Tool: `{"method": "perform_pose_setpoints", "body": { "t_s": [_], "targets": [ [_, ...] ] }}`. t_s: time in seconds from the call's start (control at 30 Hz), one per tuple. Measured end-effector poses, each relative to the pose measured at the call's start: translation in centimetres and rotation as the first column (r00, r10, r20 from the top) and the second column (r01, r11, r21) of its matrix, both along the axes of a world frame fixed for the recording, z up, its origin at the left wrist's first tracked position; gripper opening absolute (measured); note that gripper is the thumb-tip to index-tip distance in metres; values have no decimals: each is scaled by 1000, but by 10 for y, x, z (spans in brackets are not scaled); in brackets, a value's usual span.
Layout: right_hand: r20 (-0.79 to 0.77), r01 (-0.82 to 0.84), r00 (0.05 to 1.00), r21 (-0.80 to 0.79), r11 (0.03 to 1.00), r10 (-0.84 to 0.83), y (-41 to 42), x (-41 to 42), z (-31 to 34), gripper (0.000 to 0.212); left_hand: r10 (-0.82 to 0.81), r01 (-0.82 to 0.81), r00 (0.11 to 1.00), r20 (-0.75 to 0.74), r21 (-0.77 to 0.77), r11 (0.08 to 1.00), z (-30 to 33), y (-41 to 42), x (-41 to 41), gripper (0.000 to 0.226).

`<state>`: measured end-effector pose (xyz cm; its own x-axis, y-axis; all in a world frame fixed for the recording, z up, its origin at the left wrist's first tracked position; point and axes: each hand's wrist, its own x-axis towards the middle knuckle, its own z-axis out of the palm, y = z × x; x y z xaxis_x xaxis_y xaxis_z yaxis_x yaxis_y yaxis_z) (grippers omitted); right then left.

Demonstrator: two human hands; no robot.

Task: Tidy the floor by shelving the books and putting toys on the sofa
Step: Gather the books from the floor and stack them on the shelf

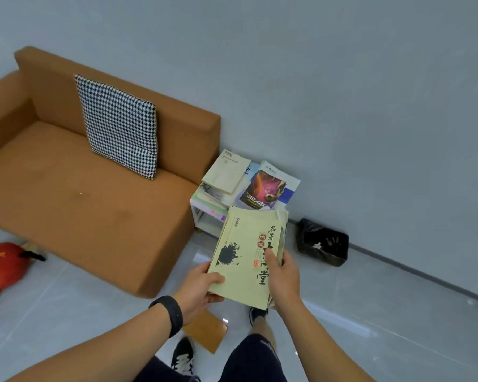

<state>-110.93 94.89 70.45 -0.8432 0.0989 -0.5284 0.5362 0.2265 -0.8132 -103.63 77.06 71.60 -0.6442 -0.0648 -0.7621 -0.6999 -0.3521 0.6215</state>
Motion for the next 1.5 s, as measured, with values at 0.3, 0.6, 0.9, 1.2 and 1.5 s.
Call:
{"method": "perform_pose_setpoints", "body": {
  "t_s": [0.3, 0.6, 0.9, 1.2, 1.5],
  "targets": [
    [98, -140, 986, 47, 989, 135, -18, -200, -58, 25, 237, -211, 958, 163, -164, 964, -23, 7, -191, 31],
    [367, -217, 909, 8, 976, 199, -80, -388, -80, 69, 229, -140, 971, 67, -620, 772, -30, -61, -347, 54],
    [522, -580, 636, -162, 798, 568, -84, -366, -95, 23, 17, 104, 974, 225, -512, 853, -57, -28, -314, 31],
    [278, -788, 532, -181, 588, 800, -121, -299, -67, 15, 52, 43, 987, 155, -548, 836, -44, -20, -273, 21],
    [29, -953, 276, 138, 270, 961, -145, -222, -23, 19, 352, -275, 934, 69, -490, 827, -9, -30, -161, 22]
  ]
}}
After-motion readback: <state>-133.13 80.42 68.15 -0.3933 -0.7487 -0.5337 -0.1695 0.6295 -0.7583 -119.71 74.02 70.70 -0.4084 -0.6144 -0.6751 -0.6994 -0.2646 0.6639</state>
